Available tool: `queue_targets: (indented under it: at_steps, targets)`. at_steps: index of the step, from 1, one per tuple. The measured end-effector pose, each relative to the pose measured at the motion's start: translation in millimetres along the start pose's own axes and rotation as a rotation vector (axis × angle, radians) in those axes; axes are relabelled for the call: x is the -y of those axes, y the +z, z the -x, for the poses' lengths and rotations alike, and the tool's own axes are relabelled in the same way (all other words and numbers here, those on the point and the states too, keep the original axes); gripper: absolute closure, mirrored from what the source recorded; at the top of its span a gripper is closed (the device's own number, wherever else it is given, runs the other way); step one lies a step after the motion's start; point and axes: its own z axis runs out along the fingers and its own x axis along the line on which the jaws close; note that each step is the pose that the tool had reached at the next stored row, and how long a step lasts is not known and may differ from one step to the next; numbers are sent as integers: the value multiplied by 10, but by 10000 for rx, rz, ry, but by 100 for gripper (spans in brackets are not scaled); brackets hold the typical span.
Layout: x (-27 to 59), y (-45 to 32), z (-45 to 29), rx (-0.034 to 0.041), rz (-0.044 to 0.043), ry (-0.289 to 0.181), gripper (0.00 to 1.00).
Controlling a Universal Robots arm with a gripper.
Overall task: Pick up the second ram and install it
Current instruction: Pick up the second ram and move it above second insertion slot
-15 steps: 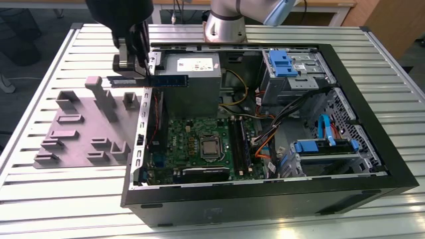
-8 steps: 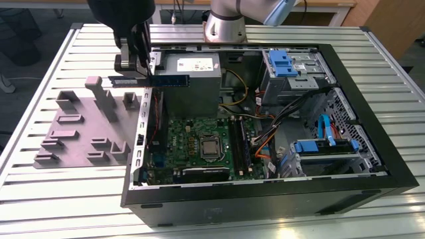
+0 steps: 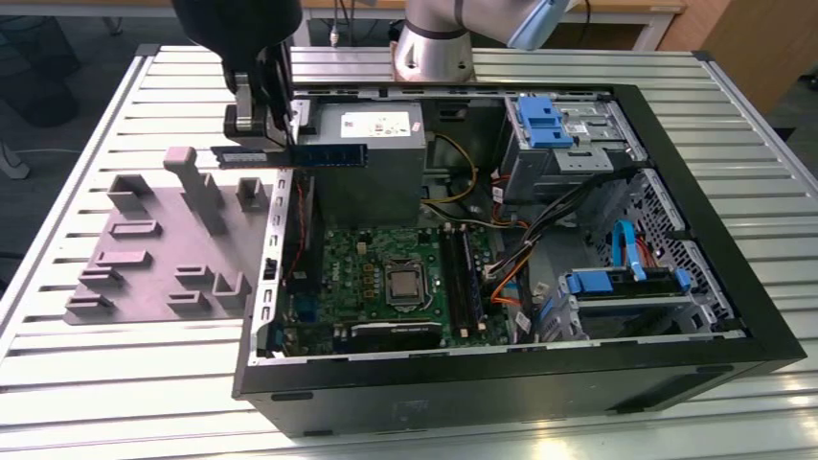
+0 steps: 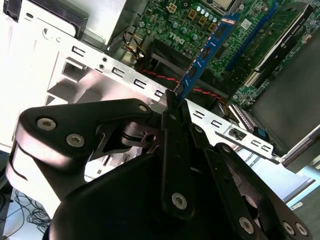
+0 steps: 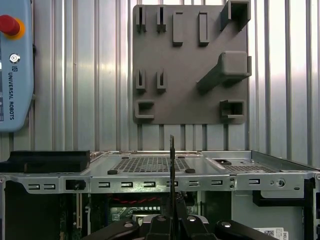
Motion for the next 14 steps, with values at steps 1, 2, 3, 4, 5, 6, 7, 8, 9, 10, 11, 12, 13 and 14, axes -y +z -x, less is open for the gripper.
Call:
queue_targets:
  at_steps: [1, 2, 3, 4, 5, 6, 7, 8, 9, 10, 11, 12, 13, 14]
  targets:
    - [2, 0, 0, 0, 0, 0, 86]
    - [3, 0, 0, 0, 1, 0, 86]
    - [6, -1, 0, -1, 1, 0, 86]
    - [8, 0, 0, 0, 0, 0, 86]
    - [10, 0, 0, 0, 0, 0, 86]
    - [12, 0, 0, -1, 0, 0, 86]
    - [14, 0, 0, 0, 0, 0, 86]
    - [16, 0, 0, 0, 0, 0, 86]
    - [18, 0, 0, 0, 0, 0, 86]
    - [20, 0, 0, 0, 0, 0, 86]
    - [22, 0, 1, 0, 0, 0, 86]
    - [24, 0, 1, -1, 0, 0, 86]
    - [26, 0, 1, 0, 0, 0, 86]
    - [29, 0, 1, 0, 0, 0, 86]
